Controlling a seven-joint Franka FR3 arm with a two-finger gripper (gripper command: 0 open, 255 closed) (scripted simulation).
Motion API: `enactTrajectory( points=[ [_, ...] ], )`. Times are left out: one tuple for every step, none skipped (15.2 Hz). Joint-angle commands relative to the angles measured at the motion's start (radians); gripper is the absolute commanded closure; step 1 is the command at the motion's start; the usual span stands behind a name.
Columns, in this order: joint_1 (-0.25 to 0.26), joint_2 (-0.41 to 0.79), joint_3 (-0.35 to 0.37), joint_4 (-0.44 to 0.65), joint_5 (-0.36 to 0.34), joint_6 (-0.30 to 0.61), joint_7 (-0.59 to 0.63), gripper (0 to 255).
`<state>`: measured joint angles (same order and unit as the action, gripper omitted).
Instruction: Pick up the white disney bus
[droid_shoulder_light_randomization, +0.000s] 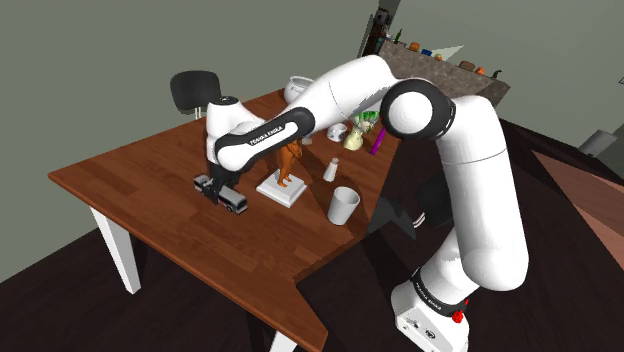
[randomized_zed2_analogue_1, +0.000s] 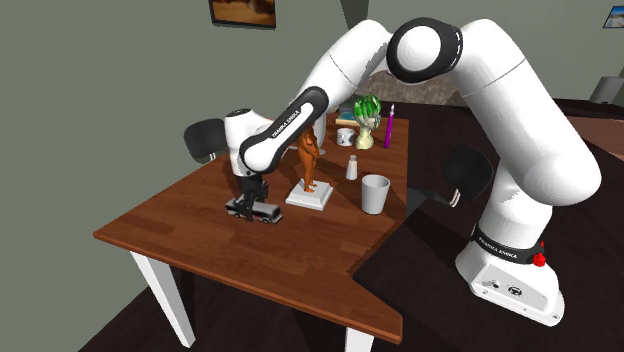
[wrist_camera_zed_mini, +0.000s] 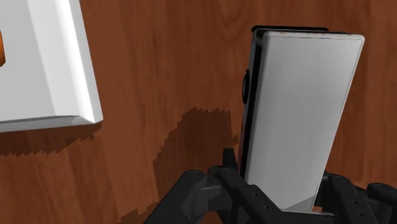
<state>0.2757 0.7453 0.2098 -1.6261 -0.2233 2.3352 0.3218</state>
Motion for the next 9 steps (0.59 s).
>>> enactTrajectory(
  points=[
    [-0.003, -0.018, 0.004, -0.001, 0.004, -0.017, -0.004, 255],
    [-0.004, -0.027, 0.005, -0.002, 0.006, -0.025, -0.005, 255],
    [-0.006, -0.036, 0.007, -0.003, 0.008, -0.033, -0.006, 255],
    [-0.007, -0.045, 0.009, -0.003, 0.010, -0.041, -0.008, 255],
    [-0.008, -0.054, 0.011, -0.004, 0.013, -0.050, -0.009, 255],
    [-0.009, -0.063, 0.013, -0.004, 0.015, -0.058, -0.010, 255],
    [-0.010, -0.072, 0.014, -0.004, 0.017, -0.067, -0.012, 255],
    [-0.011, -0.073, 0.014, -0.004, 0.017, -0.068, -0.012, 255],
    [-0.011, -0.073, 0.014, -0.004, 0.017, -0.068, -0.012, 255]
  ],
)
